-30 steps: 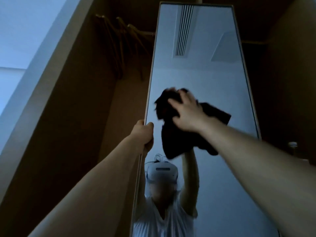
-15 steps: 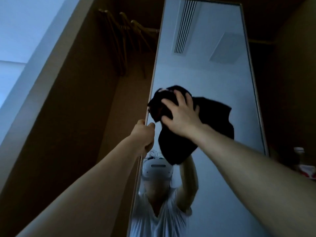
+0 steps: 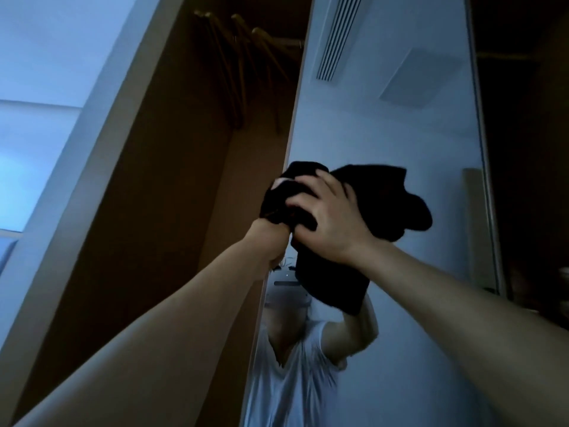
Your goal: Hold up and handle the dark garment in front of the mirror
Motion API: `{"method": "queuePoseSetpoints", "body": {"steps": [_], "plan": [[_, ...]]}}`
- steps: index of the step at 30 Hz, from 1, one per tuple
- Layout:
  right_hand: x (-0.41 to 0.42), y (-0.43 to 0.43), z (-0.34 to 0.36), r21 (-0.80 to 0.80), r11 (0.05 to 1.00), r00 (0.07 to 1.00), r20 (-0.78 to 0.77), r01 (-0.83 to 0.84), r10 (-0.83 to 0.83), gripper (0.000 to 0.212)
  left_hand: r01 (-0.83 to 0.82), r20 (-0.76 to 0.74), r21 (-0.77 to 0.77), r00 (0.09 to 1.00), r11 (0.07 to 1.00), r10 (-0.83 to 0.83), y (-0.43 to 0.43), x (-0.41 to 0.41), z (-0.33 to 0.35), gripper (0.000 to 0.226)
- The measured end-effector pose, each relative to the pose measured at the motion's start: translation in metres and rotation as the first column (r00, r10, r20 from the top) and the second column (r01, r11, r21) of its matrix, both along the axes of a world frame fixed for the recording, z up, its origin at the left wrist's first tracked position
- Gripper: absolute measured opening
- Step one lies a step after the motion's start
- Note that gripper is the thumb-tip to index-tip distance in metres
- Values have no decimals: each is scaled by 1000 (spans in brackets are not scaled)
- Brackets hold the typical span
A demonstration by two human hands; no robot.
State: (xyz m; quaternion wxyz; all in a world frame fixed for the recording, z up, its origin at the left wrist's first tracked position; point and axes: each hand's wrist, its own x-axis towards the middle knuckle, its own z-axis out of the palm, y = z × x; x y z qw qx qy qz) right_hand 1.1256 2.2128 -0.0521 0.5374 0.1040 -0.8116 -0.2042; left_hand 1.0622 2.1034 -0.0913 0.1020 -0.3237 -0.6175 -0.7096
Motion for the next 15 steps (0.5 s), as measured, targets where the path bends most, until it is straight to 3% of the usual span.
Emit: {"method": "queuePoseSetpoints", "body": {"steps": [4,6,9,11,15], "plan": [[-7,13,27,67,992,992,57,110,-114,53,-21,21,13,1000,1000,21,7,-5,0,18],[-9,8,80,-48,982,983,28,182,-181,57,28,66,26,997,999,-29,9,-8,0,32],[-2,6,140,-280,939,977,-24,198,-213,62,8,32,-33,999,999,-7,8,-13,3,30],[-9,3,133,-318,929,973,-62,192,-223,62,12,24,-37,1000,999,-11,6,-13,4,30],[-24,-4,53,-142,975,978,-94,172,-187,58,2,15,-19,1000,1000,-2,10,-14,0,33]]}}
